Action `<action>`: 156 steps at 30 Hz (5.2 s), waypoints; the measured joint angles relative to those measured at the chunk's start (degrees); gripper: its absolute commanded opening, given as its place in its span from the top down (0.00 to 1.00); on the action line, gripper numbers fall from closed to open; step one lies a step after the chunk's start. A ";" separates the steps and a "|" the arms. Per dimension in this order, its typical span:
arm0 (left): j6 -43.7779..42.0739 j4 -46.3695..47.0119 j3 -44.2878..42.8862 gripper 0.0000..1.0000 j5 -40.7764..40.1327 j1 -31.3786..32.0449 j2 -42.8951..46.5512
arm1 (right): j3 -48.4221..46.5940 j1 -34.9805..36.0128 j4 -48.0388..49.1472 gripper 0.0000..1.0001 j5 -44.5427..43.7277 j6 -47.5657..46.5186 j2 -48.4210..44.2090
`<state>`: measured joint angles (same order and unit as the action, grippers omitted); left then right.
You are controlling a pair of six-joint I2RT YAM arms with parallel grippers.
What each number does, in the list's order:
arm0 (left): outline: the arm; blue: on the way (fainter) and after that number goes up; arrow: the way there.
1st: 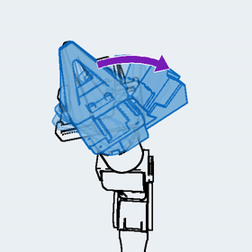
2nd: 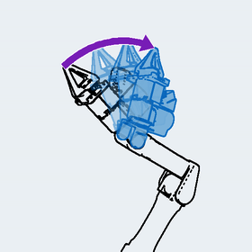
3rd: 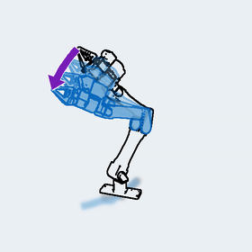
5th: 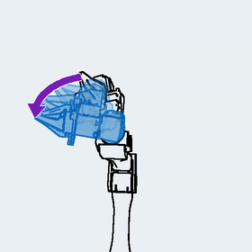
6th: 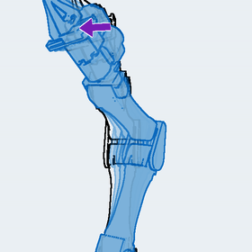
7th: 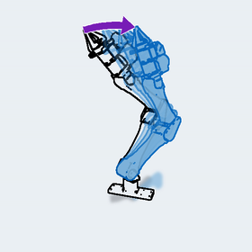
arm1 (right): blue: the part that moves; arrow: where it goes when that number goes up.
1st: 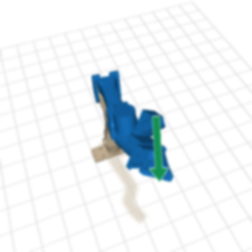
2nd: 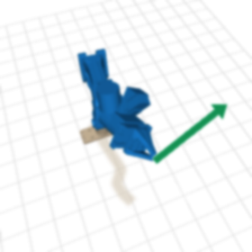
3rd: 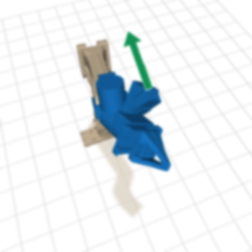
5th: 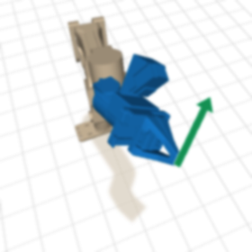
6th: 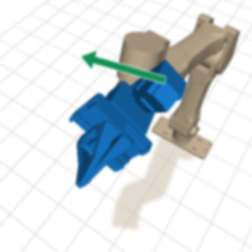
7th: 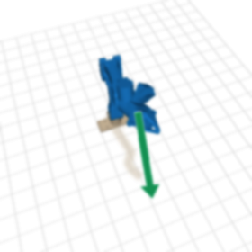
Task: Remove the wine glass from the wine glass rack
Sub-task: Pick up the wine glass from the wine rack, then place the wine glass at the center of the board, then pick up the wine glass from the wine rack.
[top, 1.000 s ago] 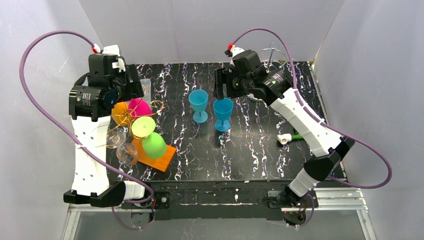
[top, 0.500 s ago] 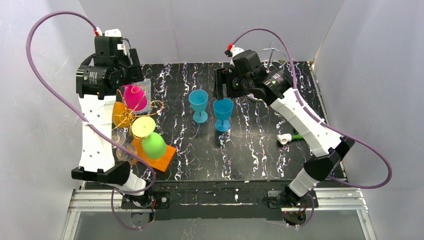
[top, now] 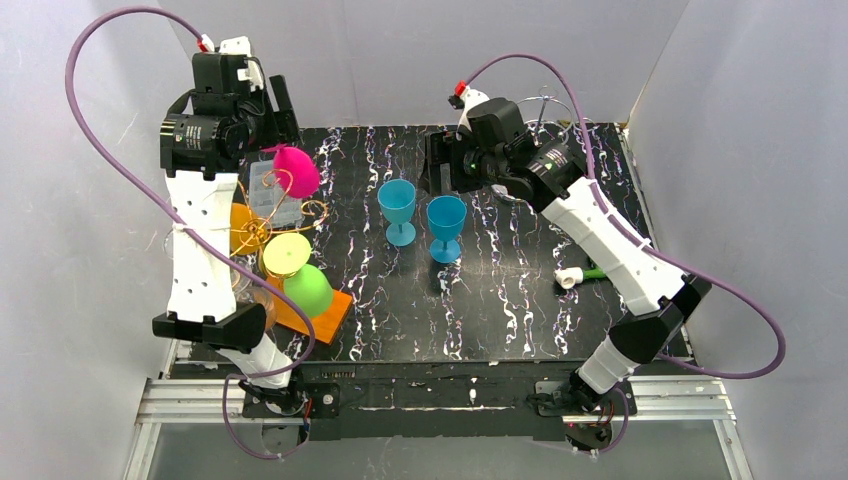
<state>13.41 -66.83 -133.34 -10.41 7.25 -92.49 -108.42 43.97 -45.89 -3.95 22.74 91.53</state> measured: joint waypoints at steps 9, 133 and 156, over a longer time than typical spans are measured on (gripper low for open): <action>9.73 4.28 -0.35 0.43 17.05 0.00 -0.79 | 7.50 -1.88 14.71 0.02 8.48 4.50 -2.82; 1.84 -1.92 13.25 0.02 -13.11 18.36 18.53 | 18.93 -7.41 -3.48 0.15 -8.72 -3.19 -3.34; 4.57 -9.42 7.74 0.02 -14.53 -11.61 8.87 | 16.41 -7.39 -5.20 0.02 5.60 -4.94 -13.86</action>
<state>17.98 -76.25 -125.60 -24.95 -4.36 -83.61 -92.01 36.58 -51.09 1.65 17.80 77.67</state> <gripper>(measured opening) 0.983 0.983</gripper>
